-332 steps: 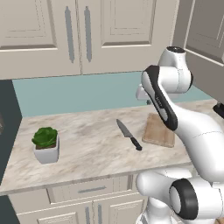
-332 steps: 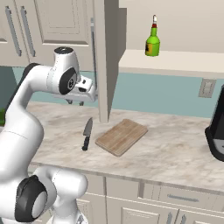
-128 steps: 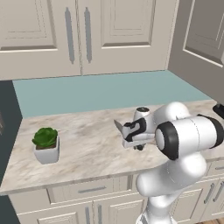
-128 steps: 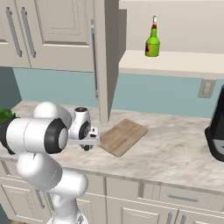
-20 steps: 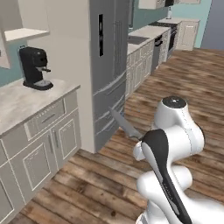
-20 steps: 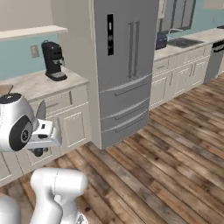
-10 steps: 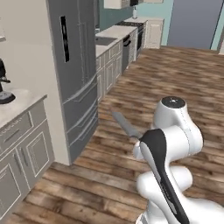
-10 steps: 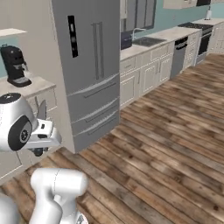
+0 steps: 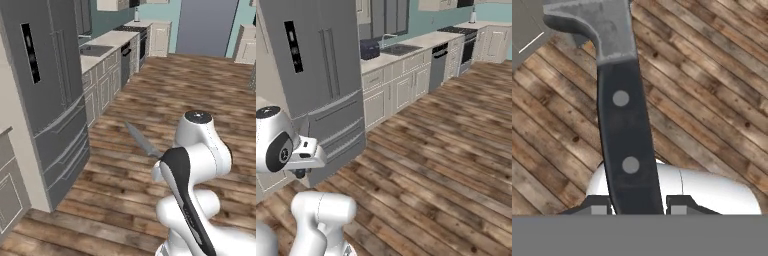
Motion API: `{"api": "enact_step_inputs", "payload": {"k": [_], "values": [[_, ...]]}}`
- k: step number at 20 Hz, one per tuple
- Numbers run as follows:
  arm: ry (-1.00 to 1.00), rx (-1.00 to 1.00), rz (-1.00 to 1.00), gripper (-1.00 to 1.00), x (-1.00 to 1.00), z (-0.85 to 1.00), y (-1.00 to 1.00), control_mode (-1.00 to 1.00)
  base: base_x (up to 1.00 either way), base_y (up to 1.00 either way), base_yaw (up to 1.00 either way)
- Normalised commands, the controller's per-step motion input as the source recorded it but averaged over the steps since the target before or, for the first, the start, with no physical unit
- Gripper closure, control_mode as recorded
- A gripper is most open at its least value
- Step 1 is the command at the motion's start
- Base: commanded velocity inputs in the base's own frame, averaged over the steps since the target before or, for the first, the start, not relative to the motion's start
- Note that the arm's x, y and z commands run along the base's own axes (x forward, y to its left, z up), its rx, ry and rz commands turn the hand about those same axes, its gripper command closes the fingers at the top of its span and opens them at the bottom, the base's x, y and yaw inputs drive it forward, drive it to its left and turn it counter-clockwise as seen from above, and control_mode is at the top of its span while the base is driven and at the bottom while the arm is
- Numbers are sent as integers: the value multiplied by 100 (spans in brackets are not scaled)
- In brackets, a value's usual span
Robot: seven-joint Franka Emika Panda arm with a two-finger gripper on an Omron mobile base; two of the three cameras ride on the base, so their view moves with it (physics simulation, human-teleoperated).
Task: Move the cutting board and knife to the sink. Then move spray from the cabinet to the counter.
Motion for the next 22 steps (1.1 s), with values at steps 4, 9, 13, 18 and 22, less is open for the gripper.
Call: {"api": "enact_step_inputs", "payload": {"k": [4, 9, 13, 18, 22], "values": [[0, 0, 0, 100, 0, 0, 0, 100, 65, -76, -6], [0, 0, 0, 100, 0, 0, 0, 100, 80, -71, -2], [0, 0, 0, 100, 0, 0, 0, 100, 96, -68, 0], [0, 0, 0, 100, 0, 0, 0, 100, 100, -71, 0], [0, 0, 0, 100, 0, 0, 0, 100, 100, -69, 0]]}}
